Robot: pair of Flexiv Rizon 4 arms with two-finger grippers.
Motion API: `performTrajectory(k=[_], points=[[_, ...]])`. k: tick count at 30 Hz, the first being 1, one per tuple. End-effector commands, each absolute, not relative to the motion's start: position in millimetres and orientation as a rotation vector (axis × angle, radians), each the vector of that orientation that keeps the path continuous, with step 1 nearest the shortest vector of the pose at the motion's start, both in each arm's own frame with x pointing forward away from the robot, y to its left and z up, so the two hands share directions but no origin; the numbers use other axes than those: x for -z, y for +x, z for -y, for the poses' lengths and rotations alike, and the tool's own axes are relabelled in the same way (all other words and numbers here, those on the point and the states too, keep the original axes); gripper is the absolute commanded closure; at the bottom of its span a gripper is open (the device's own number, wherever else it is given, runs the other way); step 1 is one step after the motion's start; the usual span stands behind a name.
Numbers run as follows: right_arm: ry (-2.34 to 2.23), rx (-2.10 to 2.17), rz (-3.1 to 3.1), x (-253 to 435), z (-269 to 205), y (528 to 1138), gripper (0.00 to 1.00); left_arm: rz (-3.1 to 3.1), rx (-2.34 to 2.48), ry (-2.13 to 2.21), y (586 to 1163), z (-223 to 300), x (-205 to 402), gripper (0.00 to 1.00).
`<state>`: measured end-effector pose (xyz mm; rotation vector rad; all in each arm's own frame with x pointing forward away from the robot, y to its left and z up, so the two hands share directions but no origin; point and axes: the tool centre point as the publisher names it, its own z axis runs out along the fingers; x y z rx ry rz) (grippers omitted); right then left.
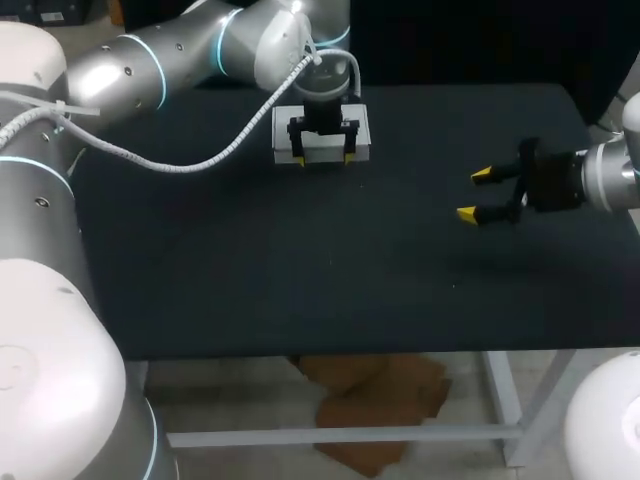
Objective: Assemble the packaging by folding the flat box into shape, placing the metal phone stand inside, and closing the box properly
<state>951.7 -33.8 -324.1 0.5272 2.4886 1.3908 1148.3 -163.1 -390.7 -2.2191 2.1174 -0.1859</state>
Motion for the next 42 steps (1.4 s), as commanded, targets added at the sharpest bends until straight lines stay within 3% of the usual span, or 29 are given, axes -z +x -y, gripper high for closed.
performTrajectory(k=[1,13,31,42], points=[[0.523,-1.399,-2.487,324.5,34.9,951.9,0.0,-2.134,0.152,-2.239,1164.2,162.4,391.5,0.0],[0.523,-1.399,-2.487,324.5,34.9,951.9,0.0,-2.156,0.209,-2.227,1172.0,154.4,384.0,0.0],[0.523,-1.399,-2.487,324.5,34.9,951.9,0.0,-2.344,0.809,-1.784,1034.4,104.3,327.7,0.0],[0.523,-1.399,-2.487,324.5,34.9,951.9,0.0,-2.357,1.157,-1.569,991.6,61.0,315.9,0.0]])
